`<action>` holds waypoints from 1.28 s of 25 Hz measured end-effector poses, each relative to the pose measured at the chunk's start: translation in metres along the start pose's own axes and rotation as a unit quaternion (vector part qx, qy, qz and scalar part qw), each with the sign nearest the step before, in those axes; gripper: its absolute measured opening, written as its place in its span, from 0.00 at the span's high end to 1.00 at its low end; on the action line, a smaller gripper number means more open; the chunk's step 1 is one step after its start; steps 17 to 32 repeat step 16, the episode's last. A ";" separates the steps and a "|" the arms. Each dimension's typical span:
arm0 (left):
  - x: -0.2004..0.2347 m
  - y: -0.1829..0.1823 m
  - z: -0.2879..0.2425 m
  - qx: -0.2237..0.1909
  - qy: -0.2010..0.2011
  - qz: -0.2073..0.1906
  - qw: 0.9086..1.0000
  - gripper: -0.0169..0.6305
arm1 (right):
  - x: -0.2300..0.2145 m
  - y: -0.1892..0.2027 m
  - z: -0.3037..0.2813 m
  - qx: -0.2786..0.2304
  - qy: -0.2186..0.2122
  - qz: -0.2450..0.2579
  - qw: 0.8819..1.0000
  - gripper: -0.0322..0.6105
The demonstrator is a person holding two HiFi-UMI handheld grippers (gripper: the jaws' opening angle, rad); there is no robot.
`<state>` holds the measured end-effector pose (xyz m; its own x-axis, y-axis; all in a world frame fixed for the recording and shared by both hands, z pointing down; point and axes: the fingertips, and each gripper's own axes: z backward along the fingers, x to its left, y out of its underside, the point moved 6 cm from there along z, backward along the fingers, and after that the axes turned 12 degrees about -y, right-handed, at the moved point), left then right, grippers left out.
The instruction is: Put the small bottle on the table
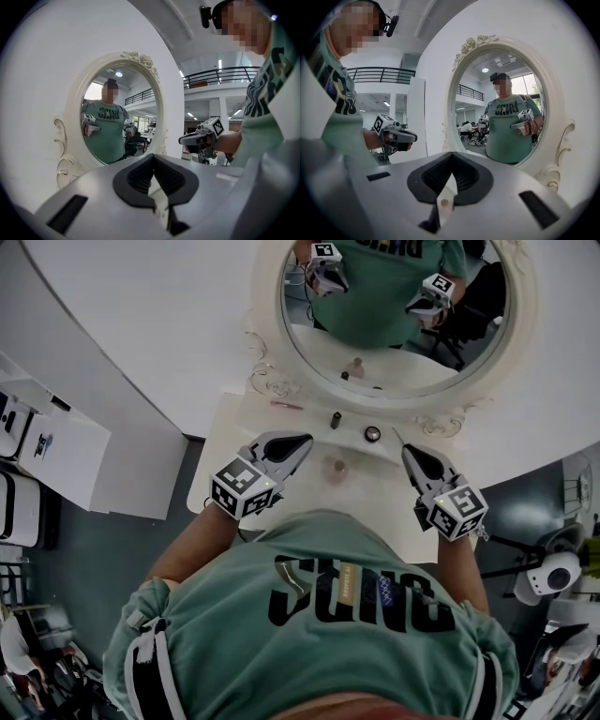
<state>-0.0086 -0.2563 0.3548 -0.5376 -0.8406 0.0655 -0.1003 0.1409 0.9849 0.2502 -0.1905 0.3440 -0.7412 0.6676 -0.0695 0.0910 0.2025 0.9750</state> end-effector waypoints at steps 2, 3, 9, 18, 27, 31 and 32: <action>0.000 0.000 0.000 0.000 0.000 0.001 1.000 0.96 | 0.000 0.000 0.000 0.001 0.000 0.002 1.000 0.96; 0.000 0.000 0.001 0.001 0.000 0.001 1.000 0.96 | 0.001 0.000 0.000 0.001 0.000 0.002 1.000 0.96; -0.002 0.003 0.002 0.004 -0.001 0.003 1.000 0.96 | 0.002 0.002 0.001 0.003 -0.002 0.001 1.000 0.96; -0.003 0.005 0.000 0.006 0.000 0.003 1.000 0.96 | 0.002 0.003 0.002 0.005 -0.003 0.004 1.000 0.96; -0.003 0.005 0.000 0.006 0.000 0.003 1.000 0.96 | 0.002 0.003 0.002 0.005 -0.003 0.004 1.000 0.96; -0.003 0.005 0.000 0.006 0.000 0.003 1.000 0.96 | 0.002 0.003 0.002 0.005 -0.003 0.004 1.000 0.96; -0.003 0.005 0.000 0.006 0.000 0.003 1.000 0.96 | 0.002 0.003 0.002 0.005 -0.003 0.004 1.000 0.96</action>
